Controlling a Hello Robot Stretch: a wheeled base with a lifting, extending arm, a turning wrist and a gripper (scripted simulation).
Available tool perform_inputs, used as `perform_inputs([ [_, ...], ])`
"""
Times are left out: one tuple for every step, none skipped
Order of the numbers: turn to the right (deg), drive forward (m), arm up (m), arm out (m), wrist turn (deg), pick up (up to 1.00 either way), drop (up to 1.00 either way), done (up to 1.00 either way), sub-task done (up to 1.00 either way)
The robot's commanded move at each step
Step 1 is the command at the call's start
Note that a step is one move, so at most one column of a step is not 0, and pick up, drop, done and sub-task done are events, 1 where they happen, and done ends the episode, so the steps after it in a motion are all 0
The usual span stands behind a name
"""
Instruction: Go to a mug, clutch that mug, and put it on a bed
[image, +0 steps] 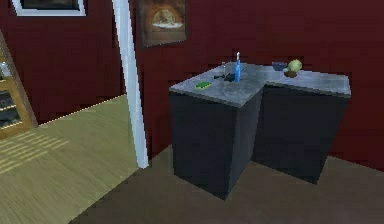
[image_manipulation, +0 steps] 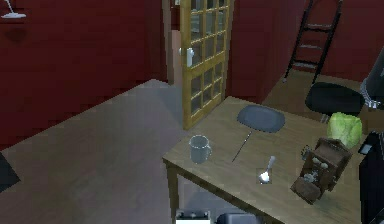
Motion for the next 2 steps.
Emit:
perform_inputs([
  [0.0, 0.00, 0.00, 0.36, 0.0, 0.00, 0.00, 0.00, 0.00],
  [0.0, 0.00, 0.00, 0.00, 45.0, 0.00, 0.00, 0.00, 0.00],
])
